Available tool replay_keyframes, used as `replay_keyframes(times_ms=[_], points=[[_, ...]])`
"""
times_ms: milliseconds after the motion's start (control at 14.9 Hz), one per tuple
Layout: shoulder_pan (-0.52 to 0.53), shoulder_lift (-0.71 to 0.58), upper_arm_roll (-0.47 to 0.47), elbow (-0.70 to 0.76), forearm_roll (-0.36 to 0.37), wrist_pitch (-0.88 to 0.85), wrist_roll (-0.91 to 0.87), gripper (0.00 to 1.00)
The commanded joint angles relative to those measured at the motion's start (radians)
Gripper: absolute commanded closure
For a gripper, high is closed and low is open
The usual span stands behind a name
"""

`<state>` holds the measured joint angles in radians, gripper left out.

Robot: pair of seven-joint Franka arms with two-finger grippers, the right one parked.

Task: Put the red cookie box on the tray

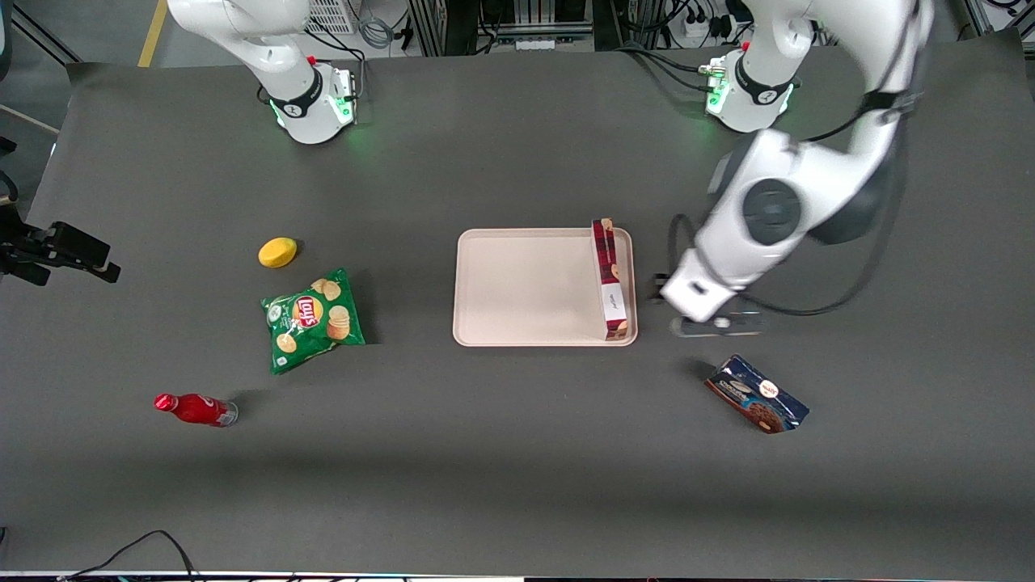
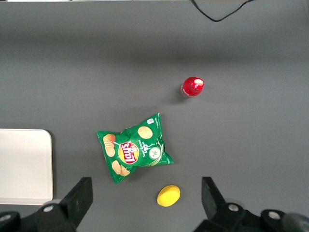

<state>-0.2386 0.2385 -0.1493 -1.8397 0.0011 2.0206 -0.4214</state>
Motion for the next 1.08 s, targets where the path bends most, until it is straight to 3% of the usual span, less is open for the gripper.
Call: replay_keyframes(times_ms=[0,134,336,538,1008], points=[[0.096,-0.134,0.049,-0.019,-0.018,-0.100,0.133,0.00],[0.174,-0.197,0.059,-0.019,-0.018,-0.146,0.200,0.00],[0.208,-0.284,0.118,-0.019,-0.018,-0.198,0.325,0.00],[0.240,-0.363,0.120,-0.016,-0.016,-0.238,0.389,0.00],[0.246,-0.401,0.119,0.036,-0.013,-0.318,0.414,0.00]])
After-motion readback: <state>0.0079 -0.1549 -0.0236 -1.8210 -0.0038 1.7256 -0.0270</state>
